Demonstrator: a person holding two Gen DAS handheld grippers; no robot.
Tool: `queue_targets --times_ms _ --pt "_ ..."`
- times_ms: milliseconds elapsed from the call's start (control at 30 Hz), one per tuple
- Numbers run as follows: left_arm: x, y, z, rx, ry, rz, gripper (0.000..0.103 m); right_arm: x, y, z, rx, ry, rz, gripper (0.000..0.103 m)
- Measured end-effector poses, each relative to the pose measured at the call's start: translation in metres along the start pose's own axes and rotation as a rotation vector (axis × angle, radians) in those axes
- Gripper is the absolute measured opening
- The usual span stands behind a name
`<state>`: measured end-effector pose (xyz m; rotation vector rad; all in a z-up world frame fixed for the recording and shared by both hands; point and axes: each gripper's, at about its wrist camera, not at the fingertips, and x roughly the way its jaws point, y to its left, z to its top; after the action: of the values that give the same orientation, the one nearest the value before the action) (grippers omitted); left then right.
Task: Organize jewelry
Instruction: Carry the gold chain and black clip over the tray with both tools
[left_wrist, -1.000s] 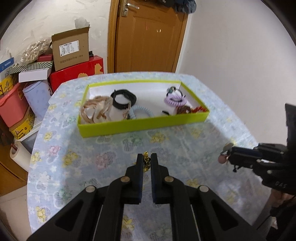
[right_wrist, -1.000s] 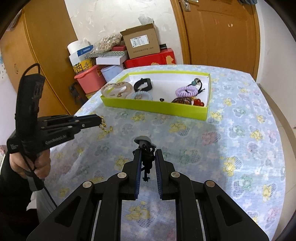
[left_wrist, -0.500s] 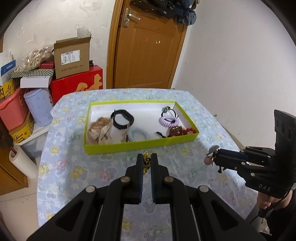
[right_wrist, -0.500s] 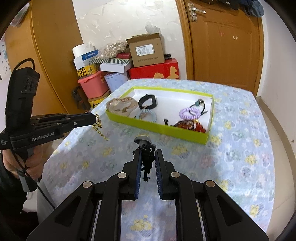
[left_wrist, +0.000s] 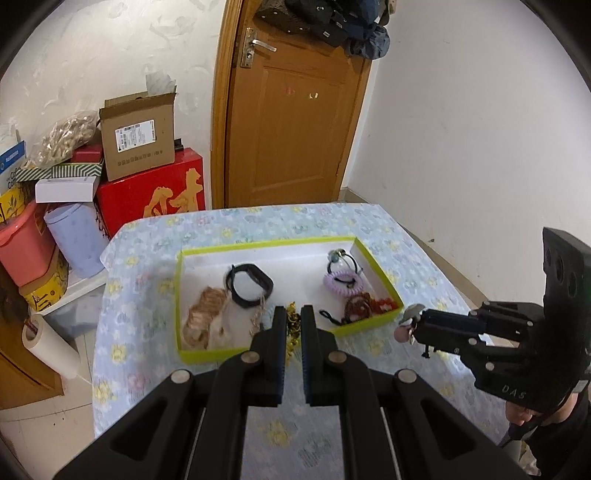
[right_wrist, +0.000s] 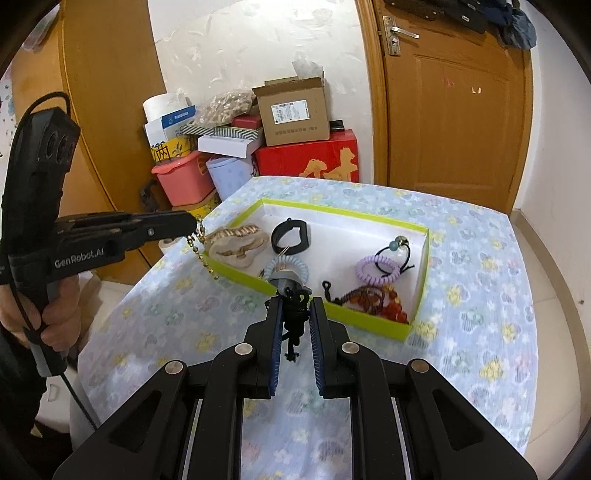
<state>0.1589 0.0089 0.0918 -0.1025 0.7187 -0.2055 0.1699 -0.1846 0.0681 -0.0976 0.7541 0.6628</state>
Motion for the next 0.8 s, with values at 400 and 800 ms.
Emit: queue_targets --times_ms 400,800 --pt "0.030 0.006 0.028 -0.006 0.010 -0.020 0.007 0.033 -0.031 0.020 0.035 0.021 -0.028 0.015" --pt "0.091 -0.009 0.033 -0.002 0.083 -0.076 0.007 0.058 -0.071 0.031 0.086 0.045 -0.063 0.015"
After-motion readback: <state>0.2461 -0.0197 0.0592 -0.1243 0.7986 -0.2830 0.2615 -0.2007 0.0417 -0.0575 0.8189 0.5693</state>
